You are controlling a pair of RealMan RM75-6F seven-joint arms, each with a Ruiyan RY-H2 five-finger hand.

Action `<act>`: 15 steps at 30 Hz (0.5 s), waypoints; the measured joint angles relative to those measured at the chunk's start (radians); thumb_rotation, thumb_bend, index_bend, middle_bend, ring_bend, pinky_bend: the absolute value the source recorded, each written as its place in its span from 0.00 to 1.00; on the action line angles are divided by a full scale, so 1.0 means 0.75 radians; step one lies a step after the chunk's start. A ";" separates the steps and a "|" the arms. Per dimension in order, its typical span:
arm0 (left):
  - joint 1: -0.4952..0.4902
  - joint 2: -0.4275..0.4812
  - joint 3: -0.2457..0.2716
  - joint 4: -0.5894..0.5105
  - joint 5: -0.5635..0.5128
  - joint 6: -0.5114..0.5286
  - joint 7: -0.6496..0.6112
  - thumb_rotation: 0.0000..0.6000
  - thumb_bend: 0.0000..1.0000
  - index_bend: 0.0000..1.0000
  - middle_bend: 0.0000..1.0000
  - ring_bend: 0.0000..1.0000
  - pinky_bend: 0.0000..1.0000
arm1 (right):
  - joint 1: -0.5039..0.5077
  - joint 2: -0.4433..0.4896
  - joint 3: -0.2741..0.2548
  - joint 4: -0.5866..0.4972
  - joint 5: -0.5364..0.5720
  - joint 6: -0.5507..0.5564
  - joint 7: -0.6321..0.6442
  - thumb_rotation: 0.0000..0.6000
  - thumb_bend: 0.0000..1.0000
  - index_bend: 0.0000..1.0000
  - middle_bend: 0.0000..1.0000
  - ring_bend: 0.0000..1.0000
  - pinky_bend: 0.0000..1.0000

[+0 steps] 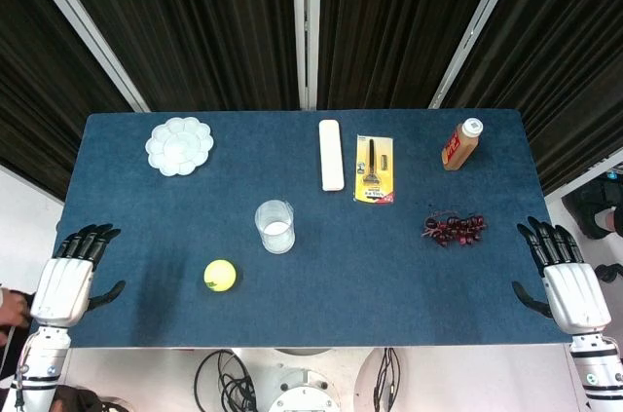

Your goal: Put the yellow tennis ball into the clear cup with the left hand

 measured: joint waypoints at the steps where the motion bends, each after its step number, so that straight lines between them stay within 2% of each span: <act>1: 0.000 0.000 0.000 0.000 0.000 0.000 0.001 1.00 0.18 0.18 0.14 0.10 0.19 | 0.000 0.000 0.000 0.000 0.000 0.000 0.000 1.00 0.21 0.00 0.00 0.00 0.00; 15: -0.017 0.007 0.014 -0.026 0.021 -0.034 0.012 1.00 0.18 0.18 0.14 0.10 0.18 | 0.003 0.002 0.006 -0.003 0.003 0.000 0.005 1.00 0.21 0.00 0.00 0.00 0.00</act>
